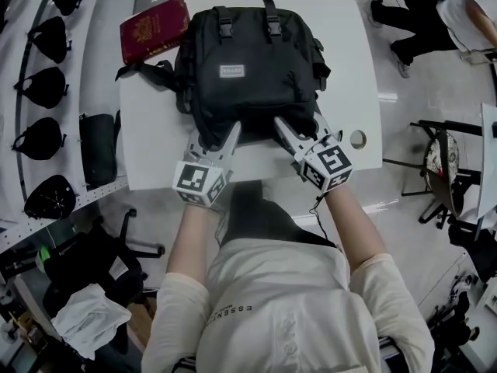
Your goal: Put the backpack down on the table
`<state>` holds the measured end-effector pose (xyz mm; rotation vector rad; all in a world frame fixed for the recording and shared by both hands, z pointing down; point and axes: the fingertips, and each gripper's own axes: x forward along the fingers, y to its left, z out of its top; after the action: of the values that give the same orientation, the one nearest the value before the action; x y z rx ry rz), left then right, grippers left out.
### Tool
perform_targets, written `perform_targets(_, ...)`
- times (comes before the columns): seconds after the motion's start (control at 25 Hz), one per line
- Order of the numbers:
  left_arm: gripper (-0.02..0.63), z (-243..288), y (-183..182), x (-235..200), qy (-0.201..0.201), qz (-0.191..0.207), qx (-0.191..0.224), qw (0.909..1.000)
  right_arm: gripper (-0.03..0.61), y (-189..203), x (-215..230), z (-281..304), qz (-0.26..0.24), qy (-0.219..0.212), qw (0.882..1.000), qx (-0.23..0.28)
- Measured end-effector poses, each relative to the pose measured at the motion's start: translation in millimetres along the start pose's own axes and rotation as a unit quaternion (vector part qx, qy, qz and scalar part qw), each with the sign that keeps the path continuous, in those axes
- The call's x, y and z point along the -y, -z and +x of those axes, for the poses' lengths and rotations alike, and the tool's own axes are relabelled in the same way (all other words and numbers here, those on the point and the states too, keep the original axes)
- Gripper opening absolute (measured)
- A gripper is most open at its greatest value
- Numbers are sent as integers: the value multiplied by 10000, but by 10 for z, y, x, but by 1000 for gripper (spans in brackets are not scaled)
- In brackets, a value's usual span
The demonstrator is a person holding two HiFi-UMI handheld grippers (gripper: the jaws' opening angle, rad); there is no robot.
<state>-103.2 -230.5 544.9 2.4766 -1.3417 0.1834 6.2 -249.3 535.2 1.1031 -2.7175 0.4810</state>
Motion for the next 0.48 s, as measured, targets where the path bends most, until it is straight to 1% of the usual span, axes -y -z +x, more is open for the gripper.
perform_targets(0.12,150,-34,150,2,-91,-119,-62,9999,160,158,-18,-37,-40,26,9999,-148)
perform_targets(0.2,159,-58,204,8,-138,-136,-28,9998,161,227,-25,-61,-89,50,9997,-206)
perform_targets(0.36,164,-88,258,20,-132,-318,-2,9994,166,278,-24,-82,-68,72,9995,-311)
perform_targets(0.48,171,-120,292,32,-186,-402,-24,9990,178,310,-29,-114,14,174,9990,-399)
